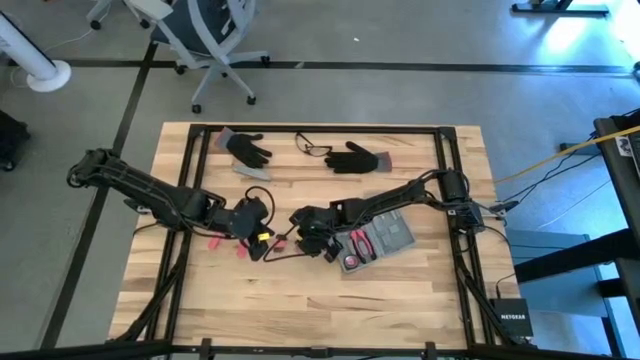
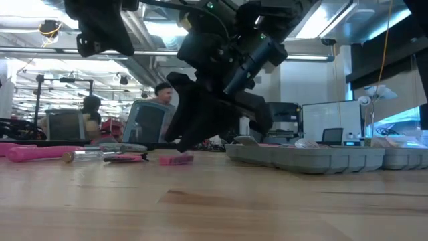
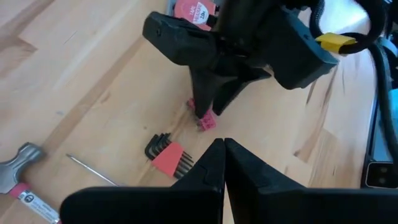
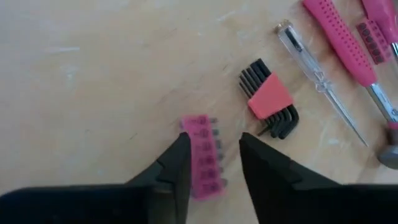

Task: Prefit tool cases
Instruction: Remove the orange multi bit set from the gray prefit tool case

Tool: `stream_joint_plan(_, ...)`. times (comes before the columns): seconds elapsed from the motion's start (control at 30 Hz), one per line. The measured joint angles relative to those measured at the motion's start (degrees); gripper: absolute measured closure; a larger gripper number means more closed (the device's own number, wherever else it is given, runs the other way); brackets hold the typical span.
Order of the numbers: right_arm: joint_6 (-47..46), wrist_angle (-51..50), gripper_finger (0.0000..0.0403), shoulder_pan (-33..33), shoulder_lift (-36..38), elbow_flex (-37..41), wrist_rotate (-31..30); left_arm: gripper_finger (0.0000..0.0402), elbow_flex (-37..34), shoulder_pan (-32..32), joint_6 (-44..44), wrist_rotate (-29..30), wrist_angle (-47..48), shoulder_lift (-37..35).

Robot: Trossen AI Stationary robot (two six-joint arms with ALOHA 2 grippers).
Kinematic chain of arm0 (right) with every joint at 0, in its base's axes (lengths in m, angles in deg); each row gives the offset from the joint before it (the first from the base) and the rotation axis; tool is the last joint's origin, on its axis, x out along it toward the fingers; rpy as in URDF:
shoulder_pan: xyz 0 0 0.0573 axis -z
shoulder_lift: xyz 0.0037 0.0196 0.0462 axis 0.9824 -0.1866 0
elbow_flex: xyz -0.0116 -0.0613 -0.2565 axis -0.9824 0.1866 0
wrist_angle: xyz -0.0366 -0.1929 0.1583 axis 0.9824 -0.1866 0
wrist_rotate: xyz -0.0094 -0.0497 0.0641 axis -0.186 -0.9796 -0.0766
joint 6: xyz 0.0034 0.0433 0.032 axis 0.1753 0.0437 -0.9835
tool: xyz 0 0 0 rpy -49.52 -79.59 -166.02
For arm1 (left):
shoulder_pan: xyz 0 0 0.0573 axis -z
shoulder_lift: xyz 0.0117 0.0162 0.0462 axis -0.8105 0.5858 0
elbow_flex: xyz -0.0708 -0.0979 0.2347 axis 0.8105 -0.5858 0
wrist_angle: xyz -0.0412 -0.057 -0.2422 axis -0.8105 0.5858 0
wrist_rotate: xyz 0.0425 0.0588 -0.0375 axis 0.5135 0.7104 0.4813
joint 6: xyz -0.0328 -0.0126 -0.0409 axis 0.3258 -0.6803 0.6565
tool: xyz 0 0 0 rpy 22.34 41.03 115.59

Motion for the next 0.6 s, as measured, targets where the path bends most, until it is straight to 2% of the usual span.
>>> stream_joint_plan(0.17, 0.43, -6.02, 0.0239, -0.02, 0.0, -3.11, -3.62, 0.0402, 0.0, 0.0, 0.0, 0.0, 0.11, 0.0)
stream_joint_plan(0.3, 0.48, -15.56, 0.0244, 0.0, 0.0, -7.86, -4.06, 0.0402, 0.0, 0.0, -0.21, 0.0, 0.13, 0.0)
stream_joint_plan(0.4, -2.08, -21.59, 0.028, -0.08, 0.09, -11.25, -4.54, 0.0402, 0.0, 0.0, -1.24, 0.02, 0.15, 0.0)
stream_joint_plan(0.47, -6.88, -24.9, 0.0327, -0.09, 0.34, -12.69, -3.51, 0.0402, 0.0, 0.0, -1.51, 0.02, 0.15, 0.0)
stream_joint_plan(0.53, -11.43, -27.08, 0.038, 0.04, 0.42, -12.84, 0.2, 0.0402, 0.0, 0.0, -1.51, 0.03, 0.15, 0.0)
stream_joint_plan(0.6, -15.84, -27.32, 0.0391, 0.03, 0.17, -12.1, 1.67, 0.0402, 0.0, 0.0, -1.53, 0.26, 0.21, 0.0)
